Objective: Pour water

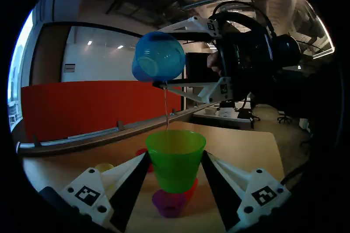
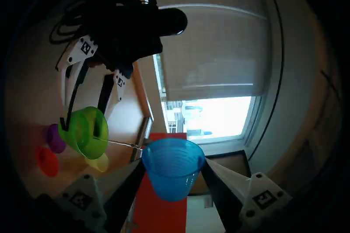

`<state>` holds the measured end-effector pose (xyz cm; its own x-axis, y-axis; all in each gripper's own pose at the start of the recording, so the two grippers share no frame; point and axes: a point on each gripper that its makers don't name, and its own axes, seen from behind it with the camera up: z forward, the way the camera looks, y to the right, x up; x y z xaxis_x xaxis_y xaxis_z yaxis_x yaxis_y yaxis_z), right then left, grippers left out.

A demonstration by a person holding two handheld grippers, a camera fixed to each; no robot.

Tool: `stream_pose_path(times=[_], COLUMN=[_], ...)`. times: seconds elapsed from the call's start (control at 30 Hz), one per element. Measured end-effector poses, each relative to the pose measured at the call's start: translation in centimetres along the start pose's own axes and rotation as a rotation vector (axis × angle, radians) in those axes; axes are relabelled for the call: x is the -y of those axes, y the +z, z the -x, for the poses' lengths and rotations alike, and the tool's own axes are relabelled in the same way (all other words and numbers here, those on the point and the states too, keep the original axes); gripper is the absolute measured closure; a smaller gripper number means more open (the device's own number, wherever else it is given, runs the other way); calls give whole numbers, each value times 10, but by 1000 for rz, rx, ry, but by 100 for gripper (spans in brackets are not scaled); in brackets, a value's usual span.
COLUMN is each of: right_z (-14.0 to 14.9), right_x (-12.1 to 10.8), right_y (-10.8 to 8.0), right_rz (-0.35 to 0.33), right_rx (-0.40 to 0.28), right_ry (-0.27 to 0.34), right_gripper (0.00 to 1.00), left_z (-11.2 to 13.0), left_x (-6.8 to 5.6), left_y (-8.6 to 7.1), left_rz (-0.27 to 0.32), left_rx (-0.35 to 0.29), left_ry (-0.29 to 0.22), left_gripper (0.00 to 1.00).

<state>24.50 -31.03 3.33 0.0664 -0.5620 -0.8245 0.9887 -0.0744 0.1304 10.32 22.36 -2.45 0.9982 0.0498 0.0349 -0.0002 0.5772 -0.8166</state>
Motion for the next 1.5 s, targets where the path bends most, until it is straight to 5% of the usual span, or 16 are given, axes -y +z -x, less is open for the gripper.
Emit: stream_pose_path(times=[1.5], right_z=[-8], right_x=[-9], right_y=[-2], right_rz=[2], right_rx=[1], right_ry=[-84], right_gripper=[10], left_z=[-6], left_x=[-1], left_y=[-1], left_rz=[0], left_rx=[-7], left_ry=[6], left_gripper=[17])
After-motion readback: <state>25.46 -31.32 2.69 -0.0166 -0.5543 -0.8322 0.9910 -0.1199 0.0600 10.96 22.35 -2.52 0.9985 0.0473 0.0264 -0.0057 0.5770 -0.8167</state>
